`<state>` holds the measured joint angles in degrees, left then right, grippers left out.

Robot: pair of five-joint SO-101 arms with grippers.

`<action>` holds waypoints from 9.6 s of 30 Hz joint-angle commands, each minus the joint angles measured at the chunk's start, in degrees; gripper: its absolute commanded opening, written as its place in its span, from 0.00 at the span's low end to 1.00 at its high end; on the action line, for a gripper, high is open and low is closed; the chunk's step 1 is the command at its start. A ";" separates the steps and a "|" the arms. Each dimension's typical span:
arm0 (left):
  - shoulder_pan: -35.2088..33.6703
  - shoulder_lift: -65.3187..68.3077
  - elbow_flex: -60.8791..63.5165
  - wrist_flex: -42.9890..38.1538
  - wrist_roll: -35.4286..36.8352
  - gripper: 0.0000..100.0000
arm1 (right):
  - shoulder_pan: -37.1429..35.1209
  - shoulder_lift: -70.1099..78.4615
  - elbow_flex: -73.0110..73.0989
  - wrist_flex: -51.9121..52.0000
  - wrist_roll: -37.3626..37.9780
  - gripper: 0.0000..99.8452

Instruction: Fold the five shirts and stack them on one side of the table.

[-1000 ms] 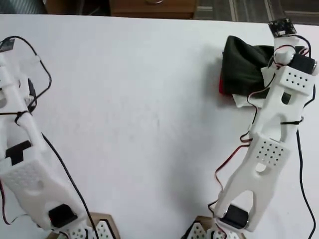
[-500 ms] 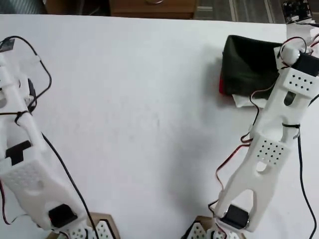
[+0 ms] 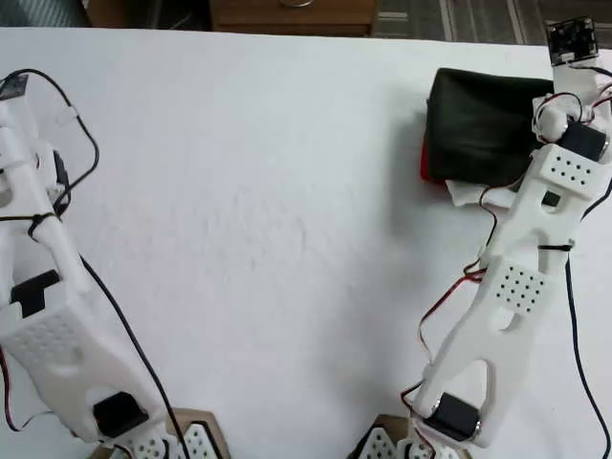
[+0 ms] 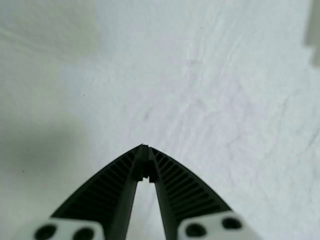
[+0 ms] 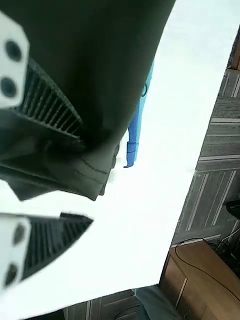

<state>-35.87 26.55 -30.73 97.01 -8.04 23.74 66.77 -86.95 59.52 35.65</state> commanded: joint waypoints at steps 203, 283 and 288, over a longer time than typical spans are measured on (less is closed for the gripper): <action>26.99 -130.81 124.09 -21.71 17.93 0.03 | -23.08 -129.10 176.44 -20.00 -30.33 0.02; 25.93 -131.16 127.78 -23.47 16.70 0.03 | -30.37 -169.80 183.91 11.91 -30.33 0.02; 25.93 -131.16 127.78 -23.47 16.70 0.03 | -30.46 -169.80 183.91 11.91 -30.33 0.02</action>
<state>-9.49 -103.12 95.87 74.68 8.13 -7.03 -102.55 96.62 71.12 5.58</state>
